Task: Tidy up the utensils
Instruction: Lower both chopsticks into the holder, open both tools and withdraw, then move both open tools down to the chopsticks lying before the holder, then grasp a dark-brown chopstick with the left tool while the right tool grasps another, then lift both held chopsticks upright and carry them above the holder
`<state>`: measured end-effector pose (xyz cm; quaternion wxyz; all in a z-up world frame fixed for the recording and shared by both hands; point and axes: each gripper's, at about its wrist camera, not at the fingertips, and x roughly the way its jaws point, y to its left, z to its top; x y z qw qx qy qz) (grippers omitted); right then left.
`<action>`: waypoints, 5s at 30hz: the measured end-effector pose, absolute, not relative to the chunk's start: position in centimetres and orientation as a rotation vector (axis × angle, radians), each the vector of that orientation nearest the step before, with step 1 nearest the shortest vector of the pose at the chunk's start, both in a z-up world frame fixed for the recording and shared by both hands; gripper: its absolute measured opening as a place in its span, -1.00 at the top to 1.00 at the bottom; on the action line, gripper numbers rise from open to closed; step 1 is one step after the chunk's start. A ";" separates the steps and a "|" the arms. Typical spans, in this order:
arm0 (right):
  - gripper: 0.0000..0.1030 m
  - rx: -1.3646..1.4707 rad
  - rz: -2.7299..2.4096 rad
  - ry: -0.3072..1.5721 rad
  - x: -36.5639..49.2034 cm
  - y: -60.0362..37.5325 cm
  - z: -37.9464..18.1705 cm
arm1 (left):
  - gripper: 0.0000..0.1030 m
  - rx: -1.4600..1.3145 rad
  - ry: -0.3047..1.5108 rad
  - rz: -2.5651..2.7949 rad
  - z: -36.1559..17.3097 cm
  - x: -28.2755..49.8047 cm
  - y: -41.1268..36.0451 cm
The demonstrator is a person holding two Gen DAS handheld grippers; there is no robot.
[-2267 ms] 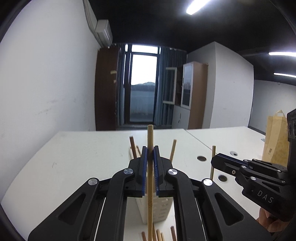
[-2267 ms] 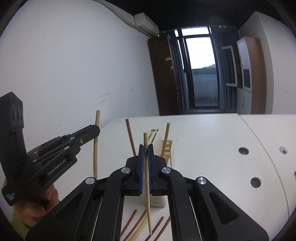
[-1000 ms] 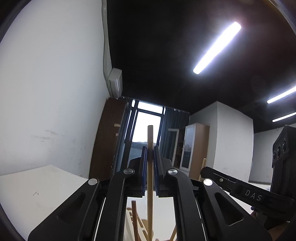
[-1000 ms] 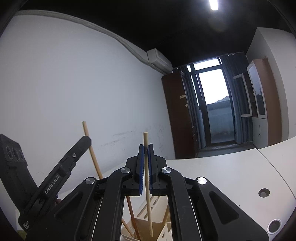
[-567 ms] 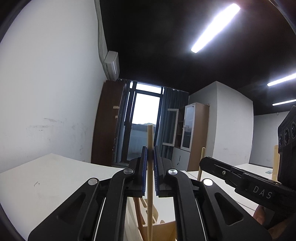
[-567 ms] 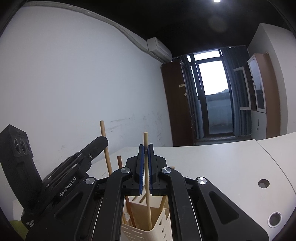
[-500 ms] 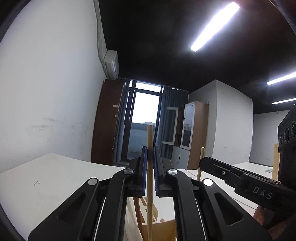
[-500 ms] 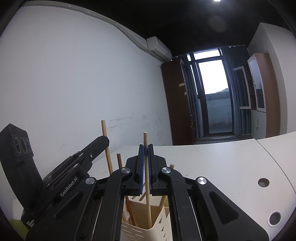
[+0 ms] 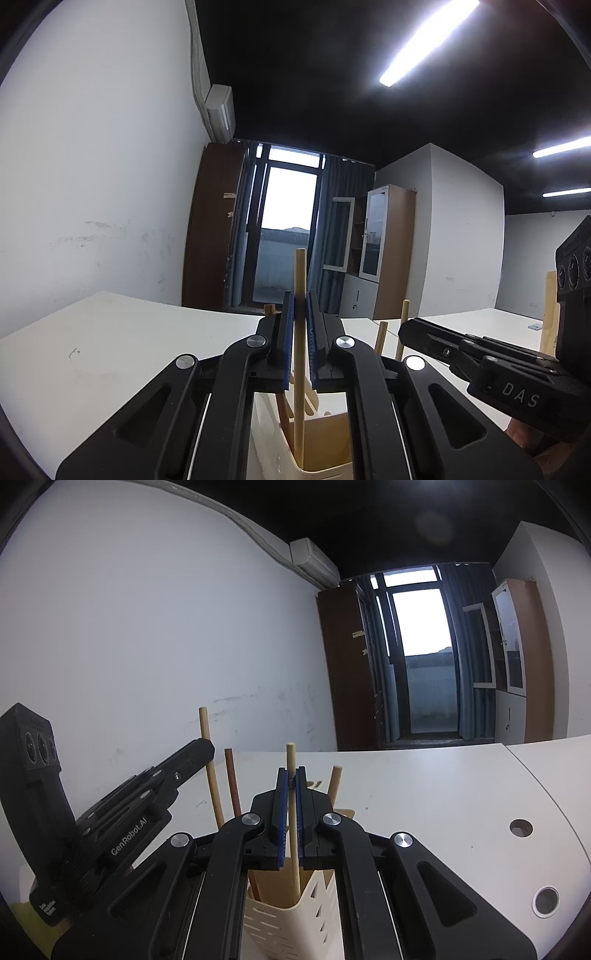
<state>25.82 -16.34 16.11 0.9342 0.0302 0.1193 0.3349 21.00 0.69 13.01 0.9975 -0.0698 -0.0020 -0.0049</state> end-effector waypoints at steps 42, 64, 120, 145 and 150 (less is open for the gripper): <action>0.44 0.034 0.599 0.348 25.4 -17.8 15.1 | 0.48 -0.128 0.122 0.013 13.0 17.9 1.9; 0.02 -0.030 0.453 0.646 23.3 -18.8 8.7 | 0.29 -0.081 0.573 -0.005 7.5 17.0 1.3; 0.16 -0.108 0.351 1.054 28.0 -14.7 -1.6 | 0.57 -0.007 1.037 -0.098 -2.8 20.6 0.5; 0.85 -0.068 0.413 1.015 27.1 -16.7 -0.6 | 0.87 0.004 0.958 -0.068 -0.9 19.6 1.3; 0.85 -0.043 0.432 0.964 26.1 -17.3 1.1 | 0.87 -0.045 0.859 -0.050 1.5 18.3 2.0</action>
